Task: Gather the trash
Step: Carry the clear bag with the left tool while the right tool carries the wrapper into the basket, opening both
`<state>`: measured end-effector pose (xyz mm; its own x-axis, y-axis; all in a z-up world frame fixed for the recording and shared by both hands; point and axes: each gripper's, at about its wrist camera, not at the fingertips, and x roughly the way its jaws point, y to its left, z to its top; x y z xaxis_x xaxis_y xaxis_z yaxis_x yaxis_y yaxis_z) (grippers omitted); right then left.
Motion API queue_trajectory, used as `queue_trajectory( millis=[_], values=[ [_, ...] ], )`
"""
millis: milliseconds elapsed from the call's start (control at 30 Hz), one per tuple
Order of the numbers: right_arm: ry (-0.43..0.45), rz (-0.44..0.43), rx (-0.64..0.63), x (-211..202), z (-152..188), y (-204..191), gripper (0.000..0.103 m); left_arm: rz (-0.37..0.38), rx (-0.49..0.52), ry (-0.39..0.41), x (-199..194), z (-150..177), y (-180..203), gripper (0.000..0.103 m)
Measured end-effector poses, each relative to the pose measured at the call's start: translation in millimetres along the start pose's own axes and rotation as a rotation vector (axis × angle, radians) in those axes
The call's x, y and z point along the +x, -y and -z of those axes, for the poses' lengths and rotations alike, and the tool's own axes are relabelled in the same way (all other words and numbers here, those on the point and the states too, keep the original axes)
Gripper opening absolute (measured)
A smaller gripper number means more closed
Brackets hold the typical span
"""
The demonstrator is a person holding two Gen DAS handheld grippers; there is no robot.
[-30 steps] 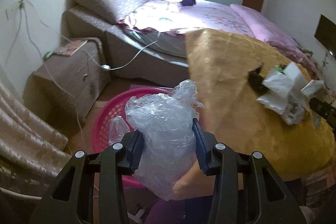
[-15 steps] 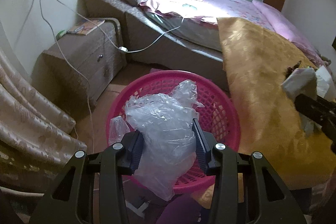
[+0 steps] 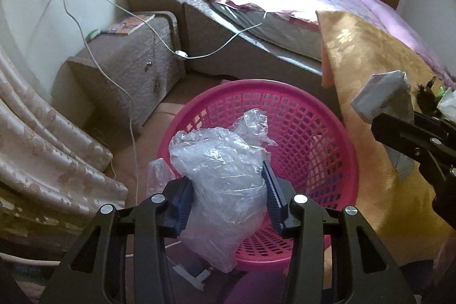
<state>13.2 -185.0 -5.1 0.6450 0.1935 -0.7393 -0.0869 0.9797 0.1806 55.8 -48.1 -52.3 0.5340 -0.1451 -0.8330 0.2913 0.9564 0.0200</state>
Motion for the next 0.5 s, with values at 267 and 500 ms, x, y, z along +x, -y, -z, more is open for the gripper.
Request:
queue_trajectory(
  millis=[267,500],
  values=[
    [0.005,-0.008,0.037,1,1,6,0.052,-0.023,-0.015,-0.004,1,-1,-2,0.061],
    [0.015,-0.008,0.067,-5,7,11,0.055,-0.023,-0.018,-0.004,-1,-1,-3,0.065]
  ],
)
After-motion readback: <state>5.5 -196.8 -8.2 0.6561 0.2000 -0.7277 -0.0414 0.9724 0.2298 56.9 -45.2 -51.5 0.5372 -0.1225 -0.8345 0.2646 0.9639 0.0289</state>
